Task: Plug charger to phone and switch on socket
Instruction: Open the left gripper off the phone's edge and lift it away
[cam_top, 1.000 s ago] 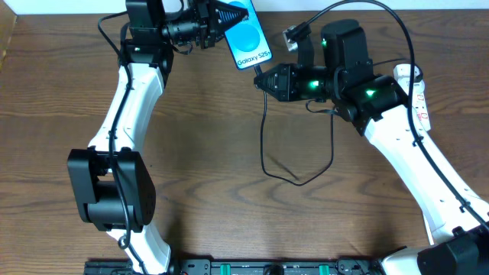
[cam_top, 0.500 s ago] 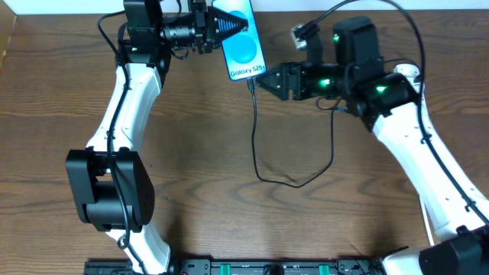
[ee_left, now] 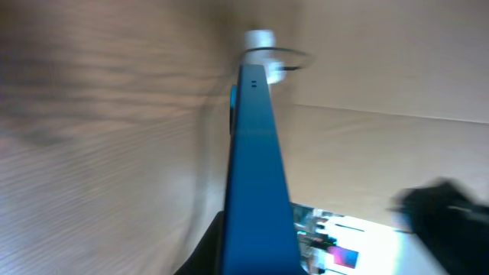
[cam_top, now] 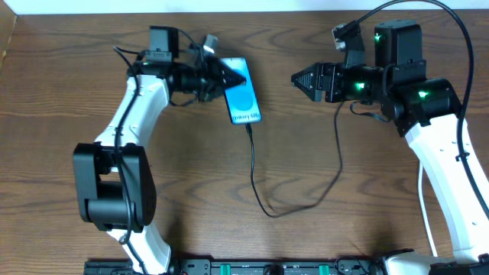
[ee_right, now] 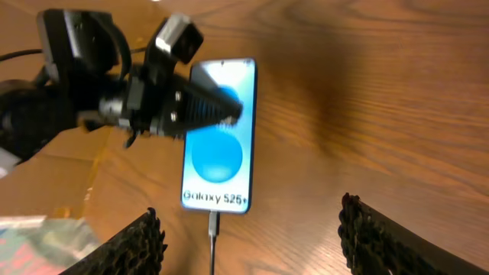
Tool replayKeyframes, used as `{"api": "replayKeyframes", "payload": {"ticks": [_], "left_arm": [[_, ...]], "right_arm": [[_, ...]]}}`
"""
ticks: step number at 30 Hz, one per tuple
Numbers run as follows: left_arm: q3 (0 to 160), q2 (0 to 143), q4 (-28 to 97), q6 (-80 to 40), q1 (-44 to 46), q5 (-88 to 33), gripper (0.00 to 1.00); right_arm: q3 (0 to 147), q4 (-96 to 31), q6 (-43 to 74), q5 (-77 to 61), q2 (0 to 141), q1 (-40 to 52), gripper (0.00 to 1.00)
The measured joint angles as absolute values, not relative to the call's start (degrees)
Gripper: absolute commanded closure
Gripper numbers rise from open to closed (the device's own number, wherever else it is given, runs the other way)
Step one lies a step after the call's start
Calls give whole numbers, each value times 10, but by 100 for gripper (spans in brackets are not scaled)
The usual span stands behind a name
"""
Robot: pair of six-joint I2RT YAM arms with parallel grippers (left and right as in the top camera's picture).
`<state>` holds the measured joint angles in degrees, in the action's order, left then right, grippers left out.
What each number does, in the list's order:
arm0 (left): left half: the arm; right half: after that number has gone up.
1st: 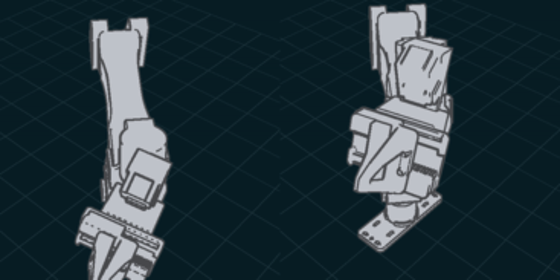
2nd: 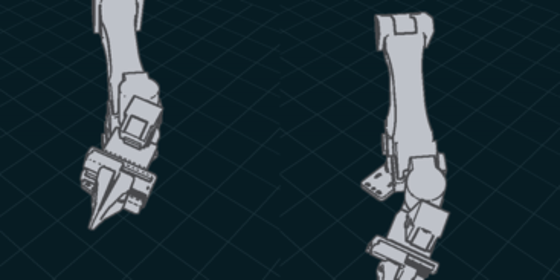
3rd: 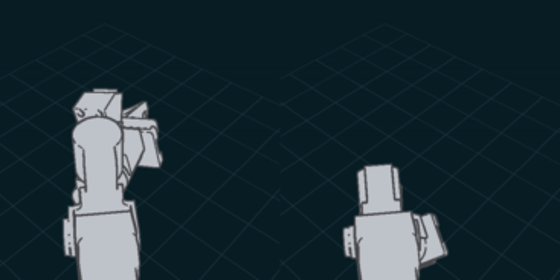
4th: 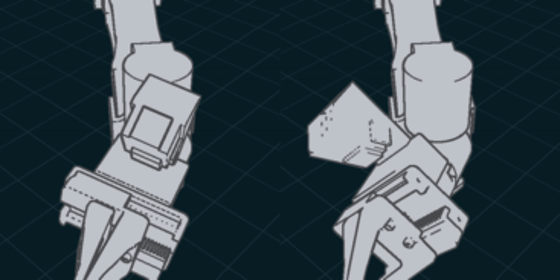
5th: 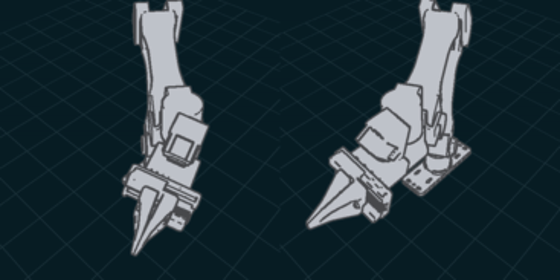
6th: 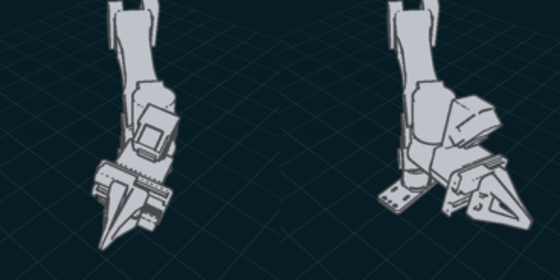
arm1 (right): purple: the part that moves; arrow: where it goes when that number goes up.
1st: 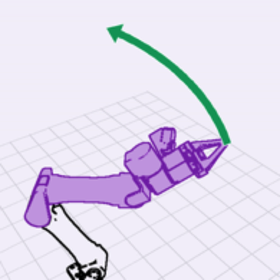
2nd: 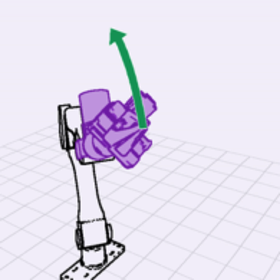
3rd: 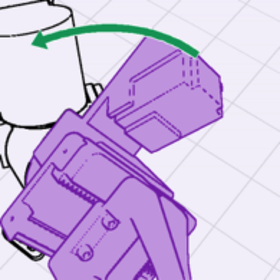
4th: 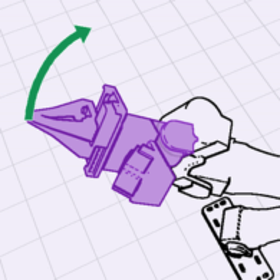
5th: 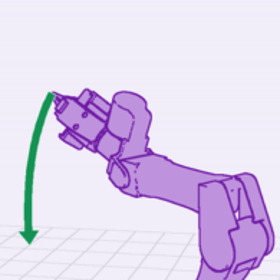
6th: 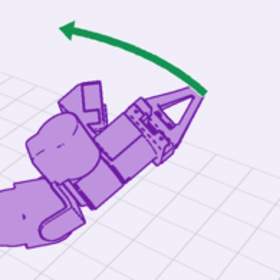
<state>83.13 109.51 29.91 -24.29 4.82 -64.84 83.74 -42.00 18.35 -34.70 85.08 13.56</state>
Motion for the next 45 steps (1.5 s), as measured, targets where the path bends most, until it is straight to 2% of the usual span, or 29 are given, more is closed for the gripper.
{"api": "replayKeyframes", "payload": {"ticks": [6,15,30,45], "left_arm": [[831,1095,371,-151,85,-558,93],[831,1104,385,-75,110,-529,93],[831,1213,284,-116,120,-521,93],[831,1264,278,-139,120,-518,93]], "right_arm": [[837,-427,174,-306,851,136,27],[837,-445,173,-283,851,137,27],[837,-491,172,-244,851,140,26],[837,-501,172,-230,851,140,26]]}}
